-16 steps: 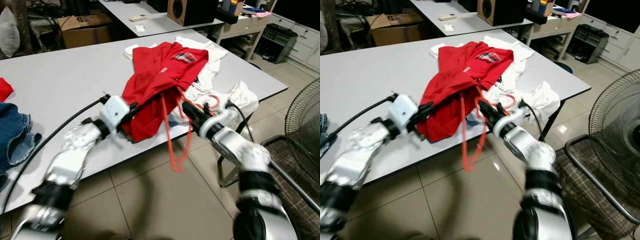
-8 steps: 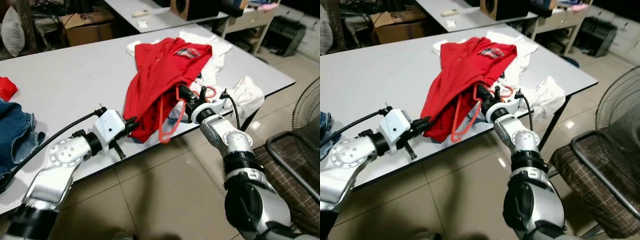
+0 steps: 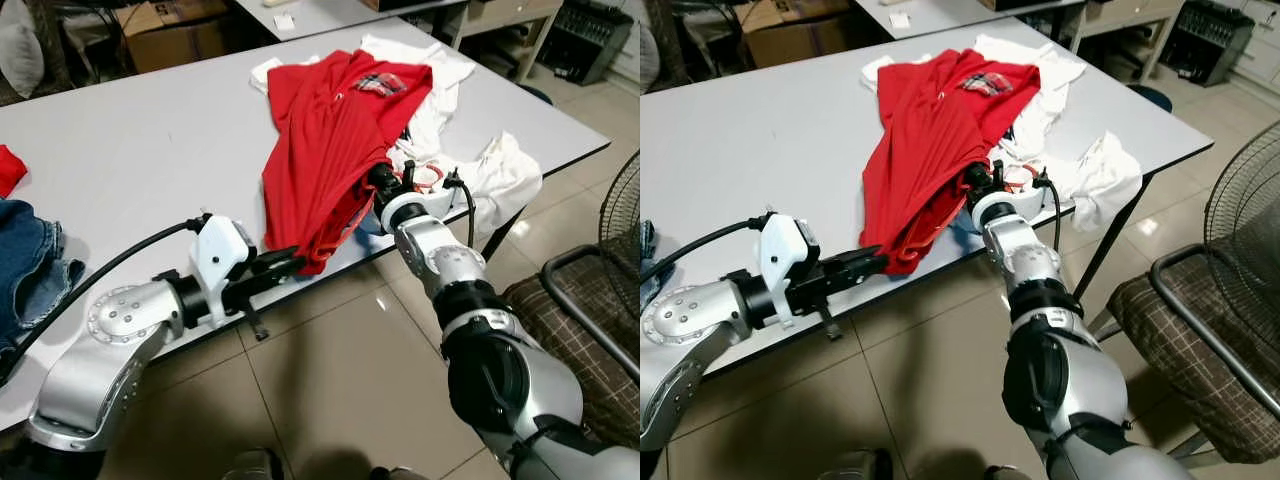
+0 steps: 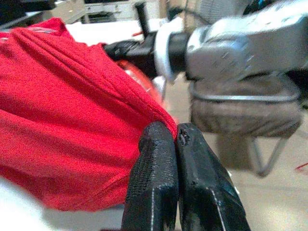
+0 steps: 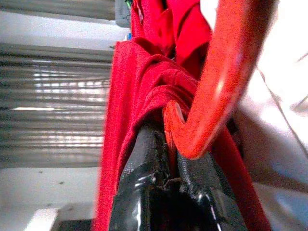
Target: Hang hanger
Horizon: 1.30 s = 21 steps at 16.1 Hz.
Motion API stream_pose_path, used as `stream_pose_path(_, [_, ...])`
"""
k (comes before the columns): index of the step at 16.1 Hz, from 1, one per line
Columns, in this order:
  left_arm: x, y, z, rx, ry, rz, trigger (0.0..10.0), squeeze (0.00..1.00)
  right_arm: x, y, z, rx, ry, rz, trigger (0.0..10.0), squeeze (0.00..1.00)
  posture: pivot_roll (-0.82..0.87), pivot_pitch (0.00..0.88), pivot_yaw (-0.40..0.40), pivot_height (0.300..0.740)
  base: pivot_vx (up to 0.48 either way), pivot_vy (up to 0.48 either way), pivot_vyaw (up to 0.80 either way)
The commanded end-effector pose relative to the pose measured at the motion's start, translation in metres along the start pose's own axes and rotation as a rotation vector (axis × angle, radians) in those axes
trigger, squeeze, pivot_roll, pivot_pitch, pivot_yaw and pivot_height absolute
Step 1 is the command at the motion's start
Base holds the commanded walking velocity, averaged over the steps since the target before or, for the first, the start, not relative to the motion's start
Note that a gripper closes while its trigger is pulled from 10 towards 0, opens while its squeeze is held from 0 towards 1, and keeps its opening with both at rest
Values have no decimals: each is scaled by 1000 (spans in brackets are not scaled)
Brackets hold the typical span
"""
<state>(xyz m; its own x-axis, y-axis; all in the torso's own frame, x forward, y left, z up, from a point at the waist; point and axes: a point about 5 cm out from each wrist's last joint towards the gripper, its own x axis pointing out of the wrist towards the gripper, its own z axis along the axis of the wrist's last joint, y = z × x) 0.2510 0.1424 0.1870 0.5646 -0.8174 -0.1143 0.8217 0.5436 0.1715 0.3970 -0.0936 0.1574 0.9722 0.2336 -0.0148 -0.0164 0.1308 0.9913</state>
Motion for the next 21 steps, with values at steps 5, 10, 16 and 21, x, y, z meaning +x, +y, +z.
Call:
stream_pose_path(5, [25, -27, 15, -114, -45, -111, 157, 0, 11, 28, -2, 30, -75, 53, 10000, 0, 193, 139, 13, 740, 0, 0, 0])
stream_pose_path(10, [56, -22, 29, -186, -101, -36, 784, 0, 12, 38, -36, 28, 72, 91, 10000, 0, 156, 112, 19, 740, 0, 0, 0])
stream_pose_path(16, [62, 2, 14, -38, 30, 140, 10000, 0, 1, 38, -17, -4, 125, 118, 10000, 0, 119, 77, 15, 740, 0, 0, 0])
stream_pose_path(21, [78, -1, 30, -186, -117, 108, 10000, 1000, -9, 34, -30, 11, 234, 121, 10000, 0, 104, 43, -5, 740, 0, 0, 0])
